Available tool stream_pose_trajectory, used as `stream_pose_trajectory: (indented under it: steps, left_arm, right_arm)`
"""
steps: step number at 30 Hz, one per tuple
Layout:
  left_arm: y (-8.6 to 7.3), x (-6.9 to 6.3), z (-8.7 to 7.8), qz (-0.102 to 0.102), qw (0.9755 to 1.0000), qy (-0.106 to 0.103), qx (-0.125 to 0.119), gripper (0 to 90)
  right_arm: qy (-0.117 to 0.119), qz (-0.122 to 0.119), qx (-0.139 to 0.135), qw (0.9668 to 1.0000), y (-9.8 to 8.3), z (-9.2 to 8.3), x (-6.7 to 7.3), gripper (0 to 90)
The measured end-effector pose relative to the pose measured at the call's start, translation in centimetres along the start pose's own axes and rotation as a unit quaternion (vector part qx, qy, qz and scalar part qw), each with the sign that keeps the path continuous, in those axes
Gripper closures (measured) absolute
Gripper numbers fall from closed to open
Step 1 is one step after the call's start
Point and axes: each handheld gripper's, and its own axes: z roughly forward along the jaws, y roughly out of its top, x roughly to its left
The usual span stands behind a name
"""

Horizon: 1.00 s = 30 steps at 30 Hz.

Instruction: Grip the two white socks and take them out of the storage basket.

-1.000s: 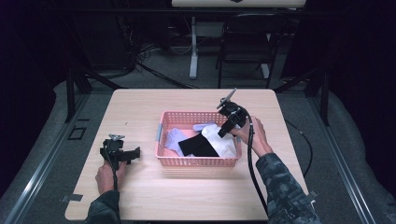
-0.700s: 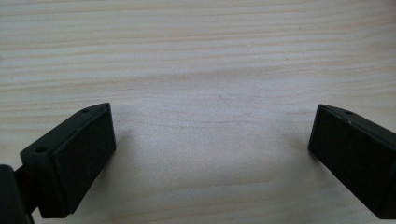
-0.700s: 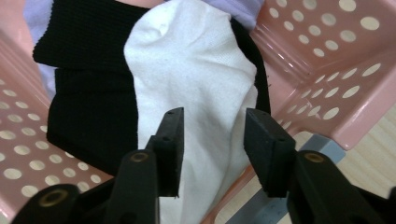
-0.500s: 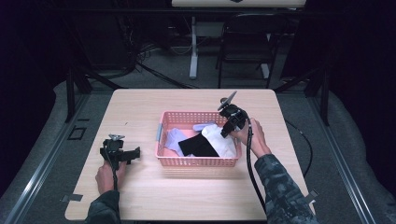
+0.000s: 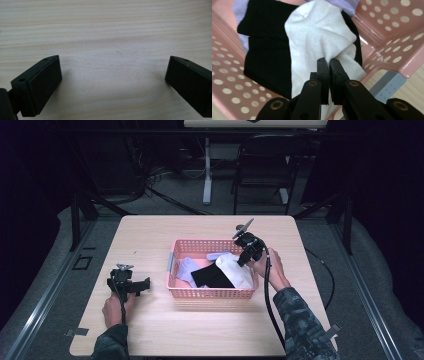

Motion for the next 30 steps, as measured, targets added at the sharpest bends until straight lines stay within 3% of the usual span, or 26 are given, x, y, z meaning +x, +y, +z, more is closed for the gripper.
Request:
stream_pose_trajectory:
  steps: [4, 12, 30]
  left_arm:
    - [0.0, 0.0, 0.0, 0.000, 1.0000, 0.000, 0.000, 0.8]
    - [0.0, 0.0, 0.0, 0.000, 1.0000, 0.000, 0.000, 0.8]
    - [0.0, 0.0, 0.0, 0.000, 1.0000, 0.000, 0.000, 0.7]
  right_arm:
    - [0.003, 0.010, -0.013, 0.9999, 0.0, -0.4, 0.2, 87.8]
    - [0.009, 0.006, -0.022, 0.9997, -0.2, -1.8, 0.2, 87.9]
    - [0.015, -0.009, -0.074, 0.9971, 0.4, -5.8, 1.1, 87.9]
